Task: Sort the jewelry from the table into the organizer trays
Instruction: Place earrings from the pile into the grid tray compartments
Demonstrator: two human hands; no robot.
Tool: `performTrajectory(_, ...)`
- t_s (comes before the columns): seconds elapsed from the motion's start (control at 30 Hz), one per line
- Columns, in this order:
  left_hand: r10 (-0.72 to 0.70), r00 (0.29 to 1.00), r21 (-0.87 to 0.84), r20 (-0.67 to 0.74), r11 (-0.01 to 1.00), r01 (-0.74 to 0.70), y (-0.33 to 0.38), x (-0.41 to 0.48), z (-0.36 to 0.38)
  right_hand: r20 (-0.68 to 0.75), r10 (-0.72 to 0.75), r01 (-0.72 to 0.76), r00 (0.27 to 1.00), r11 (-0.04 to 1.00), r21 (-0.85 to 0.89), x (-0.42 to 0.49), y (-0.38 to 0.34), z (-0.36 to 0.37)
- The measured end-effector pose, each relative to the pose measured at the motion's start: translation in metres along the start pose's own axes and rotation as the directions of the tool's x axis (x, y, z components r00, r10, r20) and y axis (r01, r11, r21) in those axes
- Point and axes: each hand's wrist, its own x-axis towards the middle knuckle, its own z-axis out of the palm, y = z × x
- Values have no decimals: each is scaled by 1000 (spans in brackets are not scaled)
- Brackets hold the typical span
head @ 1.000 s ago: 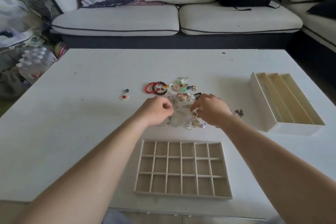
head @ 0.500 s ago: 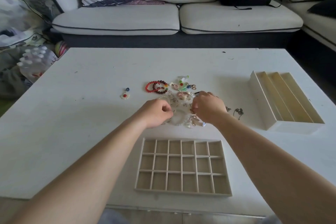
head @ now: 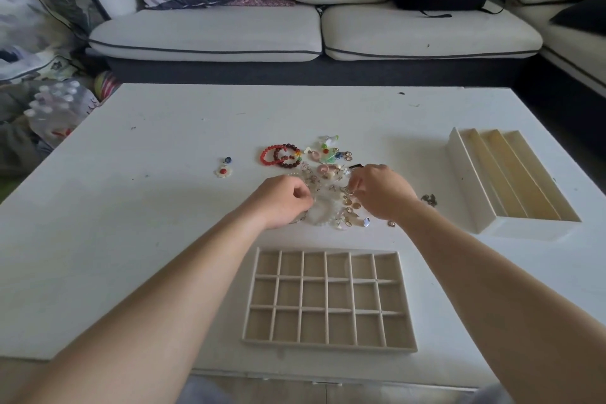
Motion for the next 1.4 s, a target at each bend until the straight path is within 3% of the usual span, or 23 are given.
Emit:
performTrajectory(0.47,17,1000,23,2,1000,-17,1,1,5,-25,-13,12,1000,1000,-24,3,-4,8)
performTrajectory(0.8,33,999,15,-5,999,-33,1,3,7,72,-13,8,997,998,64,2,-6,5)
performTrajectory(1.2,13,1000,-48,-6,999,-14,6,1,5,-13,26,-19,1000,934,357,-2,-8,-26)
performTrajectory(1.4,8,995,-218,-95,976,-29,15,2,9,-18,2,8,1000,830,558,-13,-23,-48)
